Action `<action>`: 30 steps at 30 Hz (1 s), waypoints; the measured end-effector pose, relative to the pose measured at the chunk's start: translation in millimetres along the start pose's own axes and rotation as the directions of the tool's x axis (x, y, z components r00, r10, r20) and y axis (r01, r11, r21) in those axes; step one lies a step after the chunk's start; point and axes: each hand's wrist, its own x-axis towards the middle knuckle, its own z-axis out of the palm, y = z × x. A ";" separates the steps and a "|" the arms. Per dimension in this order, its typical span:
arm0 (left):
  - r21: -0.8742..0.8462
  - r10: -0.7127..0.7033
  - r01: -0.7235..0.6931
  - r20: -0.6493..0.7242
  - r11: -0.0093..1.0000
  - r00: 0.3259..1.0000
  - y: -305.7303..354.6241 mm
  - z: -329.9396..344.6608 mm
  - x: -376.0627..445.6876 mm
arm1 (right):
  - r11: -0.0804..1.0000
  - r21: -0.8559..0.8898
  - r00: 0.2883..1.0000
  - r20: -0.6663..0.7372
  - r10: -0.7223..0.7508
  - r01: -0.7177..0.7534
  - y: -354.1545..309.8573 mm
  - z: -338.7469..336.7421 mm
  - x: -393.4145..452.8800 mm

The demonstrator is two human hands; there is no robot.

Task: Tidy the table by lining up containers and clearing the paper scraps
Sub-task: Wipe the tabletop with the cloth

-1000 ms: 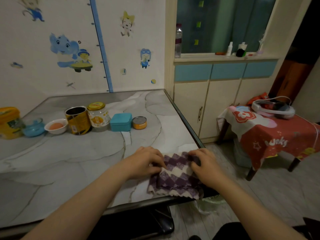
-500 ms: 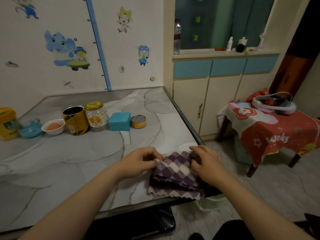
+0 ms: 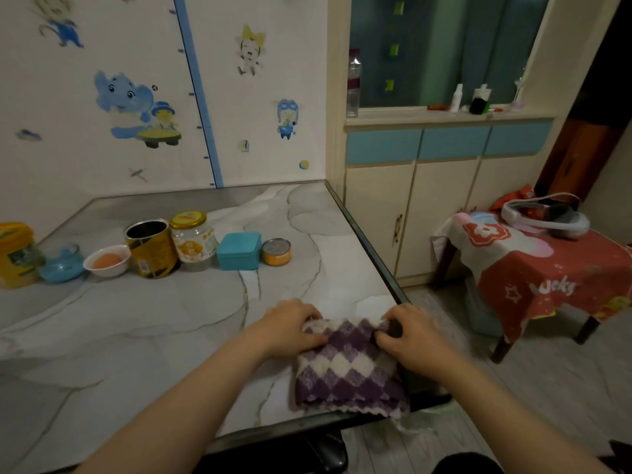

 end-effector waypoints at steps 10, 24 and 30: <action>-0.995 -0.191 -0.047 -0.064 0.089 0.980 13.6 -32.5 11.5 | 0.332 0.911 0.968 0.213 0.133 -0.246 -40.9 -28.8 29.3; -0.994 -0.141 -0.060 -0.047 -0.094 0.989 2.2 -13.8 65.2 | 0.331 0.937 0.978 0.043 0.206 -0.111 -47.6 -3.6 108.1; -0.982 -0.308 -0.029 -0.086 0.186 0.947 -9.7 -14.8 110.1 | 0.515 0.822 0.958 0.119 0.262 -0.243 -31.0 4.2 151.8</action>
